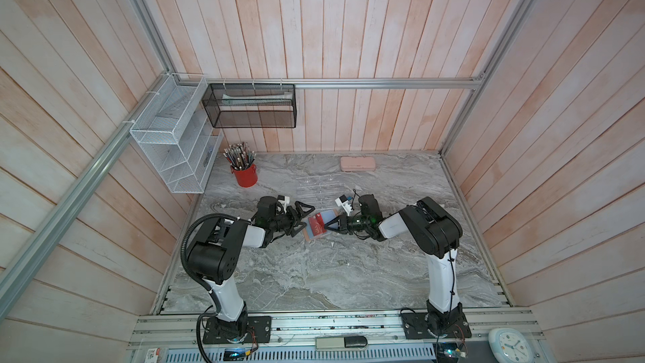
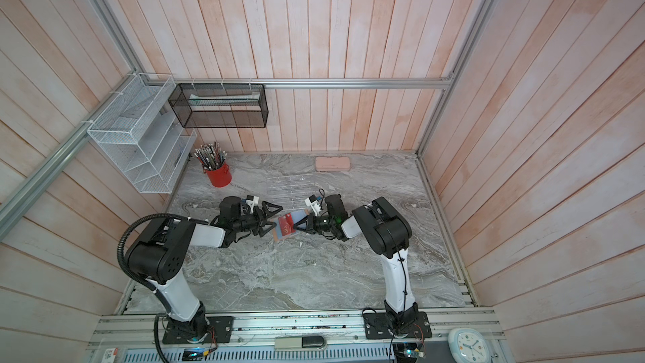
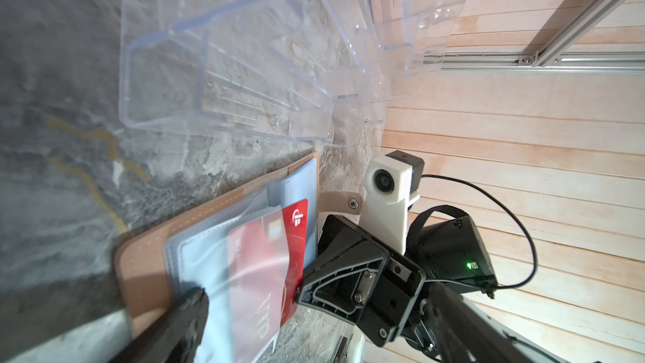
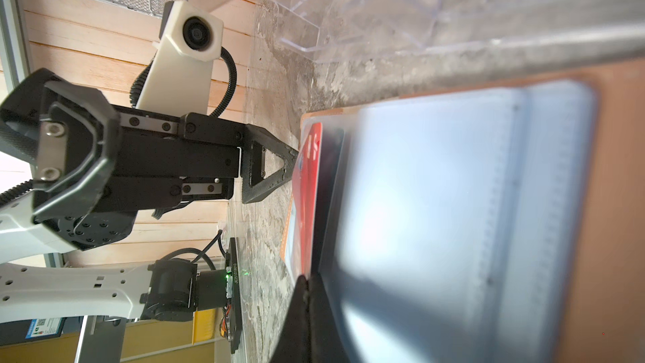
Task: Take the credit cards out of the card holder
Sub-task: Take out the credit card from the card slot.
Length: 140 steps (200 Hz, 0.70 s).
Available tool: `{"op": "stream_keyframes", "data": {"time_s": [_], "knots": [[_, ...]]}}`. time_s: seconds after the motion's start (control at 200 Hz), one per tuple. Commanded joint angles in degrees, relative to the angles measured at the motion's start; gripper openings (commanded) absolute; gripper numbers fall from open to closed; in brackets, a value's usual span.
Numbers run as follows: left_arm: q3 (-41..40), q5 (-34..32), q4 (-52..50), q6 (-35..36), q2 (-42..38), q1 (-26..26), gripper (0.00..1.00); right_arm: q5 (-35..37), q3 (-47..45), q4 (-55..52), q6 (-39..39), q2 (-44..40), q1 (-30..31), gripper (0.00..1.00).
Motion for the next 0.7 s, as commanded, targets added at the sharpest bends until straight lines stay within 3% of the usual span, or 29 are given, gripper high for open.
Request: {"op": "stream_keyframes", "data": {"time_s": [0.0, 0.26, 0.695], "knots": [[-1.08, -1.21, -5.41, 1.62, 2.24, 0.31, 1.00, 1.80, -1.34, -3.50, -2.55, -0.88, -0.43, 0.00], [-0.30, -1.12, -7.02, 2.64, 2.22, 0.29, 1.00, 2.71, -2.05, -5.40, -4.58, -3.38, -1.05, 0.00], [1.54, -1.04, -11.21, 5.09, 1.45, 0.30, 1.00, 5.54, 2.04, -18.17, -14.19, -7.90, -1.21, 0.00]]}}
